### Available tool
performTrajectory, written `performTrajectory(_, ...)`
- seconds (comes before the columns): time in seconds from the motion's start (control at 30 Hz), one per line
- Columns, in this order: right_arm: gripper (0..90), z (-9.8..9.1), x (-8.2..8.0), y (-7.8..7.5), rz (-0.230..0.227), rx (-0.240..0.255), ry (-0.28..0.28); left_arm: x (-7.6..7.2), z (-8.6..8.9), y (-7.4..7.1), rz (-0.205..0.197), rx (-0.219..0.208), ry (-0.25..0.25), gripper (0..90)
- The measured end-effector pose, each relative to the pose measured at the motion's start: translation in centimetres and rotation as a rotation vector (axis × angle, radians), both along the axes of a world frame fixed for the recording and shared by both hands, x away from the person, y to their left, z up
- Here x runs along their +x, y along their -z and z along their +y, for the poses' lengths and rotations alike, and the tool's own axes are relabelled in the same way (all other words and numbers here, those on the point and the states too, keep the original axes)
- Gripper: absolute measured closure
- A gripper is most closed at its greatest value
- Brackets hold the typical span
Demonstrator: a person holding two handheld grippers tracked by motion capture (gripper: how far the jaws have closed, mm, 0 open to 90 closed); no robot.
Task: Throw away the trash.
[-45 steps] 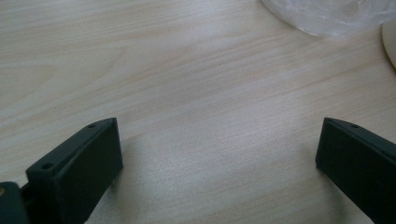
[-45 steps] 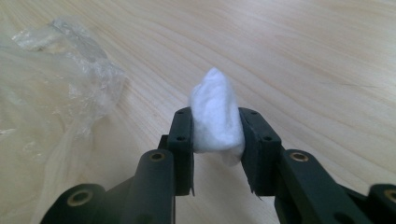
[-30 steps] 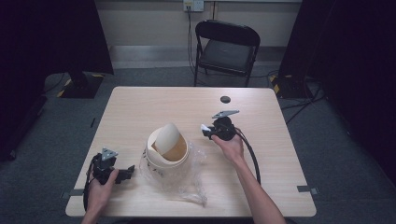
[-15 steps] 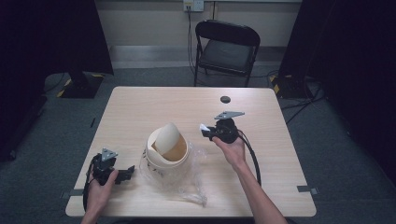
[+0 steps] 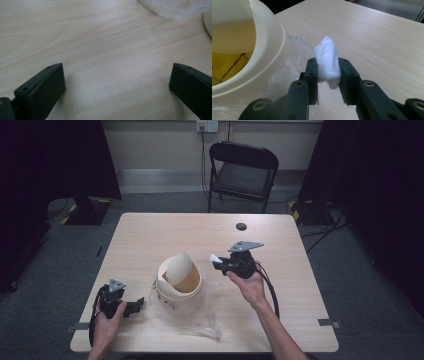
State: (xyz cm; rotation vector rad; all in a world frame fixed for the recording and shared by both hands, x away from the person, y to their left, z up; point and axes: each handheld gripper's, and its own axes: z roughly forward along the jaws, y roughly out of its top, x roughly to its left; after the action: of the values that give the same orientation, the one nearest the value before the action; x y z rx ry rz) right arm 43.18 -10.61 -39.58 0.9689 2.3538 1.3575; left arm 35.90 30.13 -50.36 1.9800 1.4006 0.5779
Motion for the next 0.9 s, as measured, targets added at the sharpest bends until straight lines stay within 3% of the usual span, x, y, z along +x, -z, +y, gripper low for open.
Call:
performTrajectory(0.23, 72.9, 0.0, -0.8, -0.5, 0.011, 0.015, -0.009, 0.0, 0.0, 0.0, 0.0, 0.0, 0.0, 0.0)
performTrajectory(0.63, 73.1, 0.2, -3.5, -2.7, -0.05, 0.09, -0.073, 0.0, 0.0, 0.0, 0.0, 0.0, 0.0, 0.0)
performTrajectory(0.9, 72.9, 1.2, -4.8, -3.6, -0.077, 0.089, -0.12, 0.0, 0.0, 0.0, 0.0, 0.0, 0.0, 0.0)
